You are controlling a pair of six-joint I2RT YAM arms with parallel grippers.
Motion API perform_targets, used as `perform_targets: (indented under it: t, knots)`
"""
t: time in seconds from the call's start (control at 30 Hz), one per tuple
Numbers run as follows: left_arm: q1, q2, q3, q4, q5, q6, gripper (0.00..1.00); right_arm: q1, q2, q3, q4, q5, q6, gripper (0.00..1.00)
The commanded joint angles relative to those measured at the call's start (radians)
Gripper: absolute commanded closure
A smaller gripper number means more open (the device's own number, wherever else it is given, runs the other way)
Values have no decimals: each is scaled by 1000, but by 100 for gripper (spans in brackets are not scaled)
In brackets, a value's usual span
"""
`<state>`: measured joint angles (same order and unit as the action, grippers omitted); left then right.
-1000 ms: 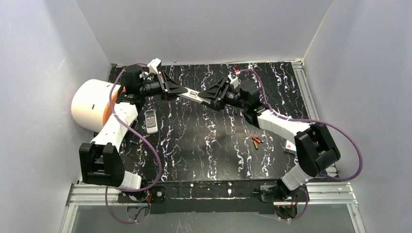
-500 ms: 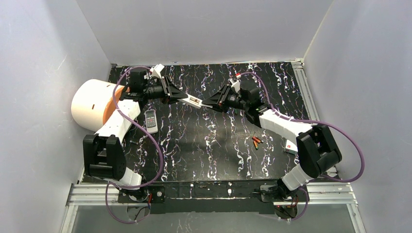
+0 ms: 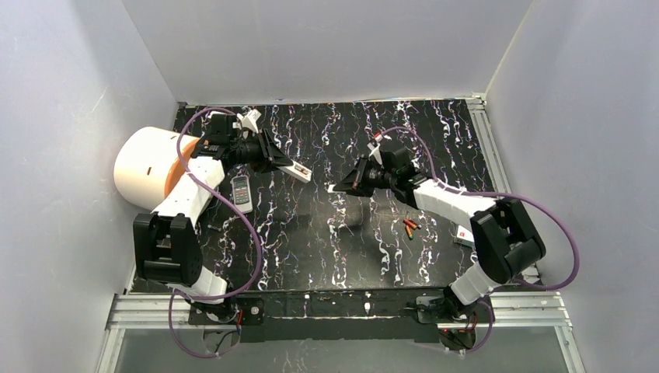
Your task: Load the batteries into the remote control
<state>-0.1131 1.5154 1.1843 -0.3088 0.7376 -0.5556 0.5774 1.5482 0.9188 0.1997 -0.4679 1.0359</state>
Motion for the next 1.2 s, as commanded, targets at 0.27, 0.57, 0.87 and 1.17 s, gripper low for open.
perform_targets:
  t: [0.27, 0.57, 0.87, 1.17]
  knots:
    - [-51, -48, -20, -18, 25, 64, 100, 3, 103, -38, -289, 175, -271, 75]
    - [-72, -81, -16, -18, 54, 79, 100, 3, 44, -30, -435, 252, -343, 43]
    - [-99, -150, -31, 16, 138, 106, 100, 3, -162, -3, -407, 193, -574, 19]
    - [-193, -299, -100, 98, 316, 247, 100, 13, -331, 70, -130, -471, -751, 6]
